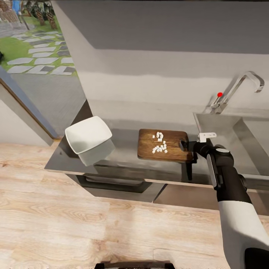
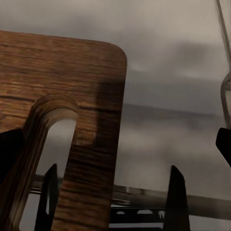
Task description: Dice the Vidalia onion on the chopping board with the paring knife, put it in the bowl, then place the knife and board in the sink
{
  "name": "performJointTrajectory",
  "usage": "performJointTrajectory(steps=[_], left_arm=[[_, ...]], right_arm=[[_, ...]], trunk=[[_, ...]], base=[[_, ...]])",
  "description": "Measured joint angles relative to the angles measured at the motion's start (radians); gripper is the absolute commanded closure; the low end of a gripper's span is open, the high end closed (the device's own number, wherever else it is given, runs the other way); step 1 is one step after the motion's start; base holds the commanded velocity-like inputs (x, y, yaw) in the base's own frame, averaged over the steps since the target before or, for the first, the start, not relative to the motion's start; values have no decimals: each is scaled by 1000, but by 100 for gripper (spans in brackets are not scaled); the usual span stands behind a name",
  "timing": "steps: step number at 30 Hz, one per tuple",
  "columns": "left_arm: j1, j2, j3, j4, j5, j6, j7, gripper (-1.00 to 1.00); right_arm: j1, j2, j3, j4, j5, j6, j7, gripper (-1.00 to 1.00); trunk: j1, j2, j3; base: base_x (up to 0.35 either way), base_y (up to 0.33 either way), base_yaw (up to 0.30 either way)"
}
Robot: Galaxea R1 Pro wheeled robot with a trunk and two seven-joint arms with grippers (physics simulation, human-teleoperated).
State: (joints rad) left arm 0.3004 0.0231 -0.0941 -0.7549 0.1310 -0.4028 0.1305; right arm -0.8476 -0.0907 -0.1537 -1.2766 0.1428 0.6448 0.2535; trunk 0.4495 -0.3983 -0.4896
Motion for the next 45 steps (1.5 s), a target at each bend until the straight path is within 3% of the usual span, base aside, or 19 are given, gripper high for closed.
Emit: performJointTrajectory(steps=[31, 42, 43, 45], left_arm=[[0, 0, -1, 0, 0, -1, 0, -100], [0, 0, -1, 0, 0, -1, 0, -100], [0, 1, -1, 0, 0, -1, 0, -100], [0, 1, -1, 0, 0, -1, 0, -100]], right_arm=[[0, 0, 0, -5, -12, 0, -1, -100], [0, 0, 0, -8, -12, -1, -1, -100], [0, 0, 0, -8, -12, 0, -2, 100], [0, 0, 0, -7, -21, 0, -1, 100]], trunk=[[0, 0, -42], [0, 0, -44], [0, 0, -44], [0, 0, -44]], base=[[0, 0, 0], [0, 0, 0], [0, 0, 0], [0, 0, 0]])
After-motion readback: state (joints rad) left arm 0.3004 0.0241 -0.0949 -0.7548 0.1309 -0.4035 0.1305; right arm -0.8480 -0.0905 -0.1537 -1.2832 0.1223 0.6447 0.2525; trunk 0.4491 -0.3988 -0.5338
